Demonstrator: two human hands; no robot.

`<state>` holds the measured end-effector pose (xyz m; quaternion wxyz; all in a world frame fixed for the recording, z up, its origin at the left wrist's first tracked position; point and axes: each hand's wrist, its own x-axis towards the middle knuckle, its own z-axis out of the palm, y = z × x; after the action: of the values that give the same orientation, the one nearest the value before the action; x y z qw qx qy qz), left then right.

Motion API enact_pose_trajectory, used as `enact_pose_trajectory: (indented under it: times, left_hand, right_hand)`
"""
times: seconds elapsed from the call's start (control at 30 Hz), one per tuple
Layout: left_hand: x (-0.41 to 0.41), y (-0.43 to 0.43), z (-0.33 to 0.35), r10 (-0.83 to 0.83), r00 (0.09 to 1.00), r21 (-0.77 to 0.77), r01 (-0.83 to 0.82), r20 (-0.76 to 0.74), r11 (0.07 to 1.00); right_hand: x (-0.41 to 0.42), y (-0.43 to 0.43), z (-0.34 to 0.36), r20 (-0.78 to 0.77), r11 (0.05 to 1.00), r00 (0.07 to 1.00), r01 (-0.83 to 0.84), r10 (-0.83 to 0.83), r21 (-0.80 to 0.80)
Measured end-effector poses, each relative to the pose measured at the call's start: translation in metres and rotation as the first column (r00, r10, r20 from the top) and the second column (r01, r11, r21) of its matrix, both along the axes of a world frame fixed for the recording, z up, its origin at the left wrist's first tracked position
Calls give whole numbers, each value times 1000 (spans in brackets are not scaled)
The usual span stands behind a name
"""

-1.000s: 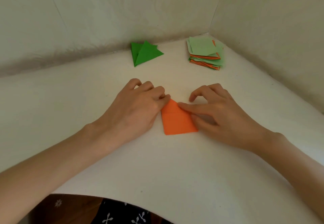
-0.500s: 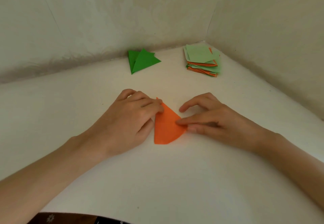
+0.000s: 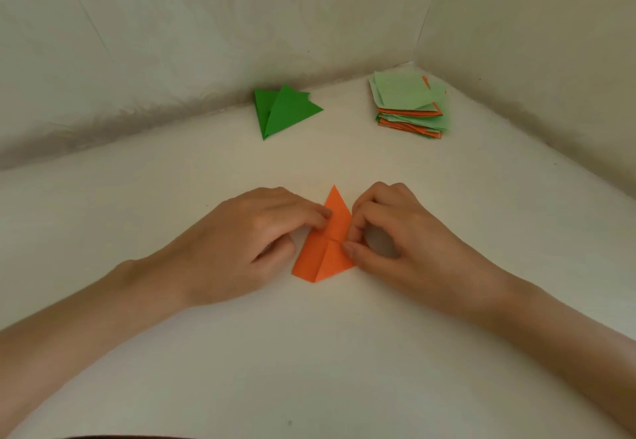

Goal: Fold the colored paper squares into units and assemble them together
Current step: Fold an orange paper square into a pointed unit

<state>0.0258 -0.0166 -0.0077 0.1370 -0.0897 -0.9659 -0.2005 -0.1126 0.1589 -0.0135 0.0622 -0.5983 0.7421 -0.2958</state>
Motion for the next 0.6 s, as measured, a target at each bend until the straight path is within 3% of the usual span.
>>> enact_pose_trajectory:
  times: [0.07,0.37,0.6]
  left_hand:
    - [3,-3,0,-45,999,14,44,2,999]
    - [6,-1,0,-160,987,-204,157,2,966]
    - [7,-1,-1,-177,984,-247,171,-2,954]
  right_hand:
    - [3,0,-3,-33,999,999,26,-27,-28]
    - [5,2,-2,-111,999,994,13,-19,-49]
    - [-12,16,9,-22,995,1000,-20,22,95]
